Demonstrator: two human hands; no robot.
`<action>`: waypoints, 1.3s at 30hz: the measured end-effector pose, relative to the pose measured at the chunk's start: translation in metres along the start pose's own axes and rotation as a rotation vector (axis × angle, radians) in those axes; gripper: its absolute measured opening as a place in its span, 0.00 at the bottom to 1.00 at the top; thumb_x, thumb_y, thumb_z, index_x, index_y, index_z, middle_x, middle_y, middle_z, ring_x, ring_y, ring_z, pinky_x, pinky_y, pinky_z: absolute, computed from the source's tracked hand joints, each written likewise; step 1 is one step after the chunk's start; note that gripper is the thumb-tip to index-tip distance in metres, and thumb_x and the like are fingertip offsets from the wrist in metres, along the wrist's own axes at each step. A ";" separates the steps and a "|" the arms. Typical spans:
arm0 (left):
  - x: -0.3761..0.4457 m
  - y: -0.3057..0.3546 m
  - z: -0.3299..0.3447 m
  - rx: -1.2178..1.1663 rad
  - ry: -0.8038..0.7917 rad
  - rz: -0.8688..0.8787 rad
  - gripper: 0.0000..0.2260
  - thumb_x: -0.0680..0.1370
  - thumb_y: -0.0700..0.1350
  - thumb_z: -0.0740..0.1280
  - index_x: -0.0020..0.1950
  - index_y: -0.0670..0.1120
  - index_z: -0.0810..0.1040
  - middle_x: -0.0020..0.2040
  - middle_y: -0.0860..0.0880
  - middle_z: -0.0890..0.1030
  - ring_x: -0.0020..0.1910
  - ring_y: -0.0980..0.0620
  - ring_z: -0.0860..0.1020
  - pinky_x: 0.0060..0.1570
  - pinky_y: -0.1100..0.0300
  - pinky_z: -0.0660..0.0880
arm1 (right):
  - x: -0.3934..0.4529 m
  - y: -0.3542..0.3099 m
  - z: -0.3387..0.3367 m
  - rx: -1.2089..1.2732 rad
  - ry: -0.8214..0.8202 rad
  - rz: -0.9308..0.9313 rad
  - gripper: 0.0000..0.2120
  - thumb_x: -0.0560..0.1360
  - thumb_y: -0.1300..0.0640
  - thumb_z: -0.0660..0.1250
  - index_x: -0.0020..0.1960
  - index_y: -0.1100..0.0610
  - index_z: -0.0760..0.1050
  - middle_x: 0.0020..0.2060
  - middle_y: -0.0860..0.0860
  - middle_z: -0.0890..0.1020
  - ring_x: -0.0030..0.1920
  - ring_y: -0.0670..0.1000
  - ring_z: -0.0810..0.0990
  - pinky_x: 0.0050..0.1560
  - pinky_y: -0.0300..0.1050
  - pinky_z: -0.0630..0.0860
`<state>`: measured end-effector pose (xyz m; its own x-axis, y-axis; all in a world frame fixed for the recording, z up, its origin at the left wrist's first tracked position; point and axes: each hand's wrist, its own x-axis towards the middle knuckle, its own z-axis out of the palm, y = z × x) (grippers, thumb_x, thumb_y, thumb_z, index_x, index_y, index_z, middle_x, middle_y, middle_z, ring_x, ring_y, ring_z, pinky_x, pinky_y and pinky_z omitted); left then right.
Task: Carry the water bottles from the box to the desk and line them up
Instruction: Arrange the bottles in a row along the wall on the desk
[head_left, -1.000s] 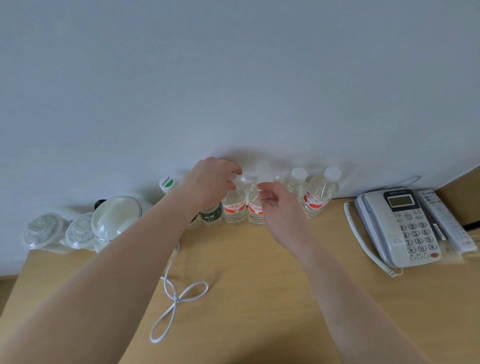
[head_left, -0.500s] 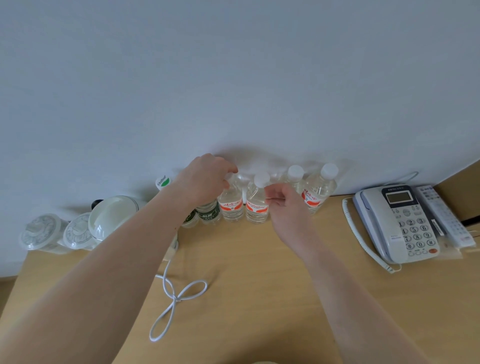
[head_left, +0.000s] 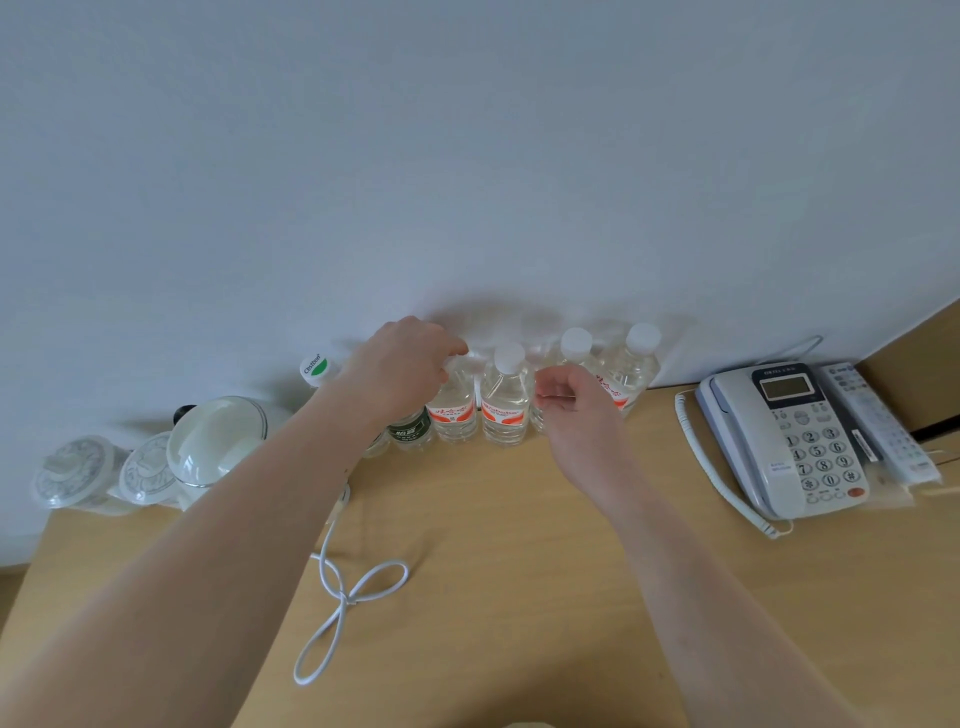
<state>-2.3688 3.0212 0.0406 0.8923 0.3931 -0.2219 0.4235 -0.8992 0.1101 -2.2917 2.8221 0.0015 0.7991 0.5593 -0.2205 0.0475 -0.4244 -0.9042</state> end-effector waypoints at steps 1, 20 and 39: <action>0.001 0.000 0.000 0.006 0.004 0.003 0.20 0.83 0.41 0.64 0.74 0.53 0.75 0.69 0.51 0.78 0.67 0.45 0.75 0.65 0.51 0.72 | 0.000 0.000 0.000 -0.006 -0.001 0.000 0.14 0.80 0.64 0.60 0.63 0.53 0.77 0.55 0.42 0.80 0.57 0.43 0.79 0.50 0.34 0.72; 0.021 0.059 0.003 0.103 0.047 0.125 0.13 0.83 0.50 0.65 0.64 0.46 0.79 0.55 0.45 0.81 0.57 0.42 0.79 0.53 0.51 0.75 | 0.003 -0.006 -0.021 -0.018 0.007 0.021 0.18 0.79 0.65 0.57 0.62 0.51 0.76 0.58 0.45 0.81 0.59 0.45 0.78 0.50 0.39 0.72; 0.030 0.052 0.010 0.010 0.084 0.148 0.21 0.80 0.33 0.62 0.69 0.50 0.78 0.63 0.51 0.81 0.59 0.45 0.79 0.53 0.53 0.74 | 0.004 -0.004 -0.021 -0.018 -0.018 0.018 0.19 0.79 0.65 0.58 0.66 0.52 0.75 0.60 0.45 0.80 0.59 0.44 0.78 0.47 0.29 0.70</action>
<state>-2.3216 2.9845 0.0297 0.9550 0.2704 -0.1219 0.2851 -0.9502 0.1261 -2.2759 2.8108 0.0118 0.7889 0.5643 -0.2432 0.0445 -0.4472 -0.8933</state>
